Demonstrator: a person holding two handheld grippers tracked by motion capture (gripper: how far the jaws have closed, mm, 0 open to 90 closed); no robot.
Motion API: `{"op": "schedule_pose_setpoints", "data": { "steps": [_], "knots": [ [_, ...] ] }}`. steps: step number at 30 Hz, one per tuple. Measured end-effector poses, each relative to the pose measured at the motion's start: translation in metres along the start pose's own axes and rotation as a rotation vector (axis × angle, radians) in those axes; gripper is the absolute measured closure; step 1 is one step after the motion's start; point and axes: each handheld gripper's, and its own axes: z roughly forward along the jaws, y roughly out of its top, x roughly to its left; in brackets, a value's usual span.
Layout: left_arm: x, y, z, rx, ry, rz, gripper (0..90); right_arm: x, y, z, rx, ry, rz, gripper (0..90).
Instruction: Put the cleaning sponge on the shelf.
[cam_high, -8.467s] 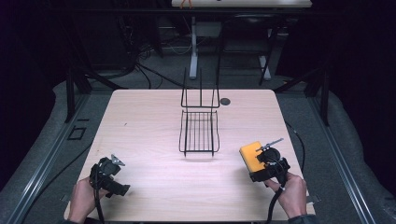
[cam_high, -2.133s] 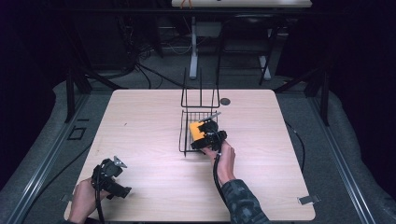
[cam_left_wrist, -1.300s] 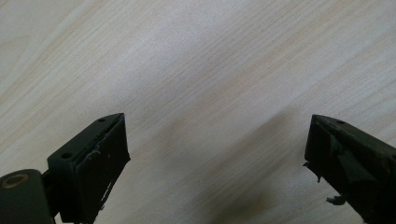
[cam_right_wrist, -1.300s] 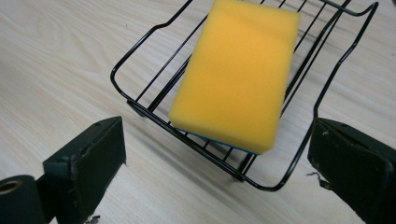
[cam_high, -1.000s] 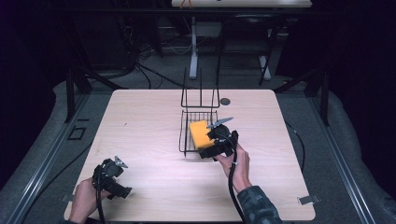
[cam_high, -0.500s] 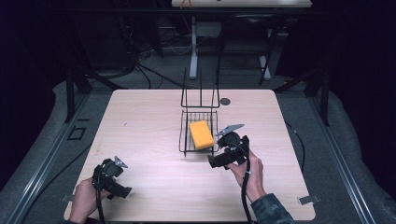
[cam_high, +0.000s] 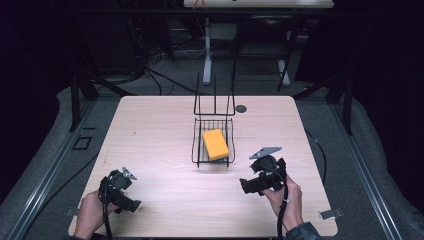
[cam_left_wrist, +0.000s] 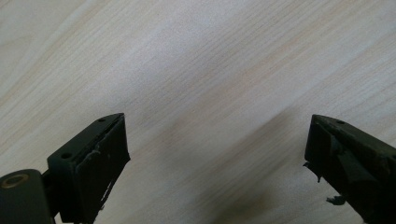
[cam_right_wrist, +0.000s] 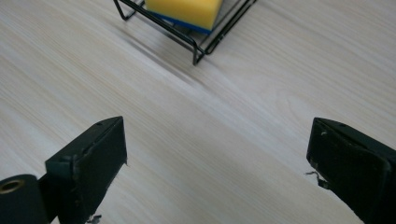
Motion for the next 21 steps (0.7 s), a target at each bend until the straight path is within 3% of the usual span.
{"op": "schedule_pose_setpoints", "data": {
  "steps": [8, 21],
  "knots": [
    [0.000, 0.000, 0.000, 0.000, 0.001, -0.003, 6.3, -0.012, -0.024, -0.001, 0.027, -0.010, 0.047, 5.0],
    [-0.001, 0.000, 0.000, -0.003, 0.001, 0.001, 6.3, -0.021, -0.076, 0.004, 0.129, -0.021, 0.113, 7.0]
  ]
}}
